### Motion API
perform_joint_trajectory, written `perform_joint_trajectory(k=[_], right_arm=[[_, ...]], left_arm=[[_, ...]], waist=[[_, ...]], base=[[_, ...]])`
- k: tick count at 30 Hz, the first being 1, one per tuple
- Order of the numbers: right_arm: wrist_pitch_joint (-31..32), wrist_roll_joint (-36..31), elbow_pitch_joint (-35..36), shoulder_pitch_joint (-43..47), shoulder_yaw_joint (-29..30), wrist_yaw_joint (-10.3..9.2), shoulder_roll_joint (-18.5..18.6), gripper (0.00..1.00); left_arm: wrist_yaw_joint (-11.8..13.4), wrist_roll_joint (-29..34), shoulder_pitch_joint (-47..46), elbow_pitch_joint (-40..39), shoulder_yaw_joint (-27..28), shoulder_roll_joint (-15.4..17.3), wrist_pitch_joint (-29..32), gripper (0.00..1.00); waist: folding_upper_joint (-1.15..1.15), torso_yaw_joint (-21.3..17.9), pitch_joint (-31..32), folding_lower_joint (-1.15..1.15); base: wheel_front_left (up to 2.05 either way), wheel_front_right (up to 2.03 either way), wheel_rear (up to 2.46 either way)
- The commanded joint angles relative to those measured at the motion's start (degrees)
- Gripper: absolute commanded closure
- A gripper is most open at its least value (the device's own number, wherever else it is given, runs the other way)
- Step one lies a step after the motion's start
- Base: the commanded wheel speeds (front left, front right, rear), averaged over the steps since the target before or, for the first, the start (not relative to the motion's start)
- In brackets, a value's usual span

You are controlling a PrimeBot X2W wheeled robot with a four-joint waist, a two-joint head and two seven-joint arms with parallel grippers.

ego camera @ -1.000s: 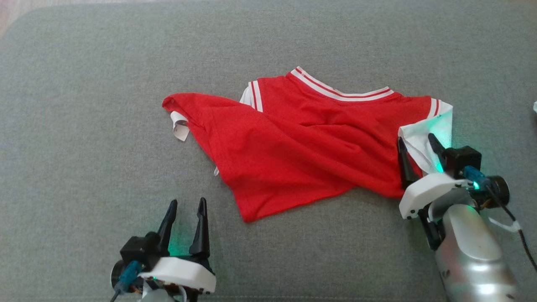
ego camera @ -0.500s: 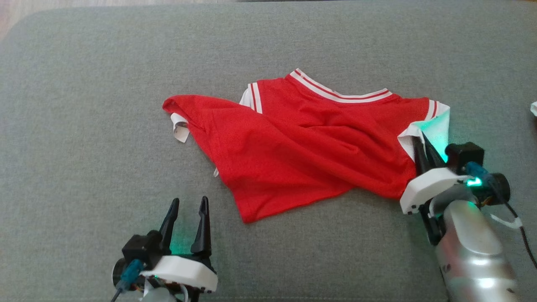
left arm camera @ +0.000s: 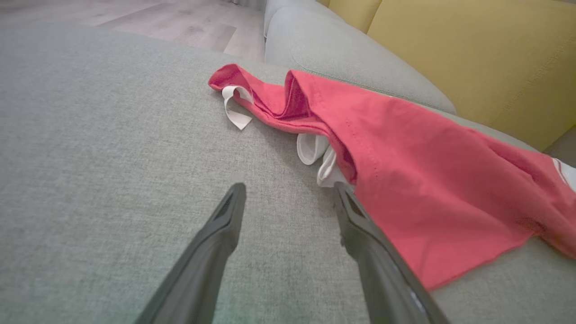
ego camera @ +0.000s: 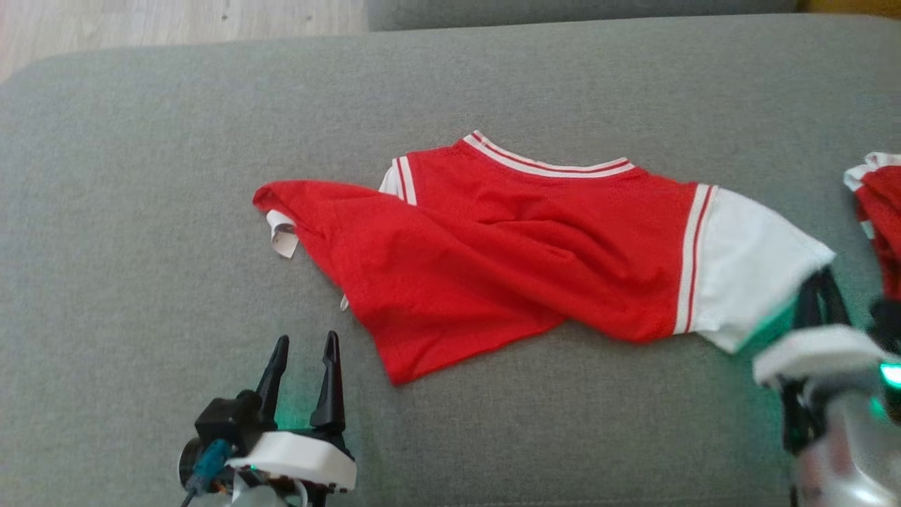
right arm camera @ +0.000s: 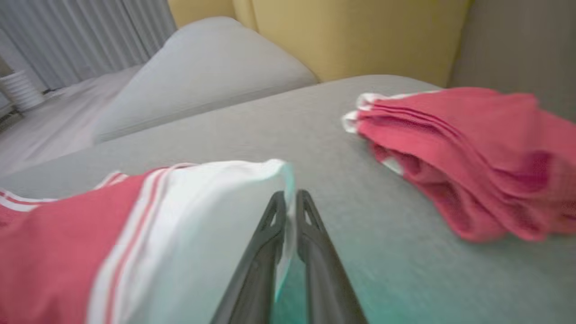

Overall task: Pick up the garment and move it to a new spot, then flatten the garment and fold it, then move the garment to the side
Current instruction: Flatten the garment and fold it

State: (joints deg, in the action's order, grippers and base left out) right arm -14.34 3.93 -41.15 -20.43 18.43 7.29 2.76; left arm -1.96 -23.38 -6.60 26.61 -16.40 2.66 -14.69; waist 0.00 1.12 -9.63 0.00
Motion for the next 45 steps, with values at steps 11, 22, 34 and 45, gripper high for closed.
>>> perform_joint_trajectory(k=[11,22,34,45], right_arm=[[-0.65,-4.81,15.69,3.57,-1.31,0.20,0.12,0.00],[-0.65,-1.69,18.59,6.69,-17.93,0.20,0.12,0.00],[-0.65,-1.07,15.13,7.63,-20.35,0.20,0.11,0.00],[-0.65,-0.34,14.95,6.62,-20.50,0.20,0.11,0.00]], left_arm=[[4.05,6.26,0.20,-4.12,7.08,0.21,-0.31,0.00],[4.12,11.38,1.41,-5.49,8.76,0.21,-0.31,0.00],[3.96,11.16,3.88,-5.97,8.33,0.21,-0.31,0.00],[-3.93,2.27,1.53,-0.92,-1.97,0.21,-0.31,0.00]], waist=[[0.00,-1.44,1.45,0.00],[0.00,-0.60,4.16,0.00],[0.00,-0.87,5.80,0.00],[0.00,-2.16,3.17,0.00]], base=[[0.00,0.00,0.00],[0.00,0.00,0.00],[0.00,0.00,0.00],[0.00,0.00,0.00]])
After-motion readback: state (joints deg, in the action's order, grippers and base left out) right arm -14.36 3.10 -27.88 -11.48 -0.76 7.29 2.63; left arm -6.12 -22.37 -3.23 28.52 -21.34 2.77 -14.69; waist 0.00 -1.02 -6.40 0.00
